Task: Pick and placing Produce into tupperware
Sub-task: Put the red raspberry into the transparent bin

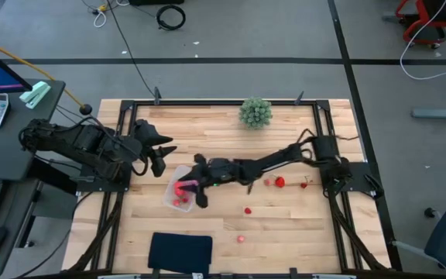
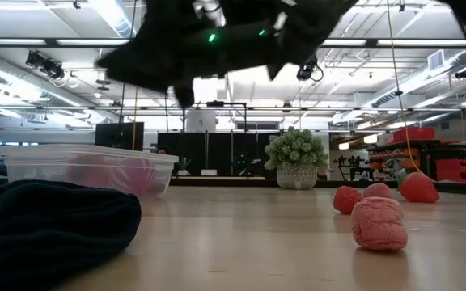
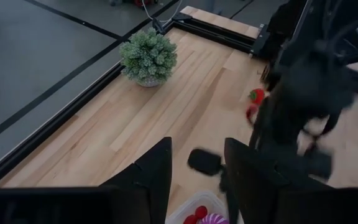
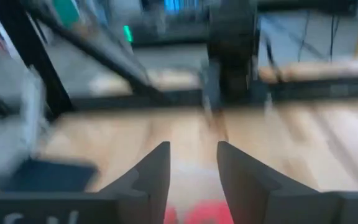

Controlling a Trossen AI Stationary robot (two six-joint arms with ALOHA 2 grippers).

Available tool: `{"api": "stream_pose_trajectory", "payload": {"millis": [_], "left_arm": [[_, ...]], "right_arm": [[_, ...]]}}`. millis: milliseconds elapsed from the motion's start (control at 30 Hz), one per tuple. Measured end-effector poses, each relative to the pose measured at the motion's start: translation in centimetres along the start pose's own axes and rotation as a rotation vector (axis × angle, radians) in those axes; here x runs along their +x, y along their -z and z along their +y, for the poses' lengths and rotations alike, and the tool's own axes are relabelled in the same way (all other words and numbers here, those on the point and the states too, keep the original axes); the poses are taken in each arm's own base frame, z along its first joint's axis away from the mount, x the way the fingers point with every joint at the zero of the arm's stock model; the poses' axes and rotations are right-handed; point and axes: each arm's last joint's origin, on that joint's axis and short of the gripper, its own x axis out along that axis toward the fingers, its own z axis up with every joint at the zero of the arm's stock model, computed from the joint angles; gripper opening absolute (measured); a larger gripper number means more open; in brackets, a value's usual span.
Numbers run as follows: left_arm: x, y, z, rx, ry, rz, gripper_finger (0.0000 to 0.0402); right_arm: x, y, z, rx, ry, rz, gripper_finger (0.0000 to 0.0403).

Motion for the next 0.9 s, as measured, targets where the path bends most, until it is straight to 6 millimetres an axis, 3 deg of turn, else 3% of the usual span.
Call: {"api": "stream_pose_trajectory", "payload": {"millis": [100,233,333,500,667,767,900], "left_arm": [[0.0,0.0,0.0,-0.02,0.003,-0.003,0.0157],[0.0,0.0,0.0,-0.031,0.004,-0.001,0.0152],[0.0,0.0,0.0,-0.031,0.004,0.0,0.0149],[0.0,0.1,0.0,-0.026,0.001,0.011,0.0156],[0.0,0.1,0.1,-0.024,-0.001,0.014,0.0155],[0.0,0.2,0.1,-0.02,-0.003,0.019,0.015],[0.4,0.3,-0.2,0.001,-0.009,0.03,0.0145]], "right_arm": [[1.9,1.1,-0.3,-0.035,0.016,0.125,0.0158],[2.6,-0.9,-0.1,-0.077,0.026,0.202,0.018],[1.4,-2.5,0.4,-0.103,0.04,0.335,0.0189],[-3.5,-4.4,2.2,-0.011,0.041,0.66,0.0189],[-8.6,-2.6,6.3,0.006,0.162,1.069,0.0179],[-10.7,-1.2,9.1,-0.014,0.245,1.089,0.0174],[-12.4,2.4,11.4,-0.015,0.376,0.998,0.0174]]}}
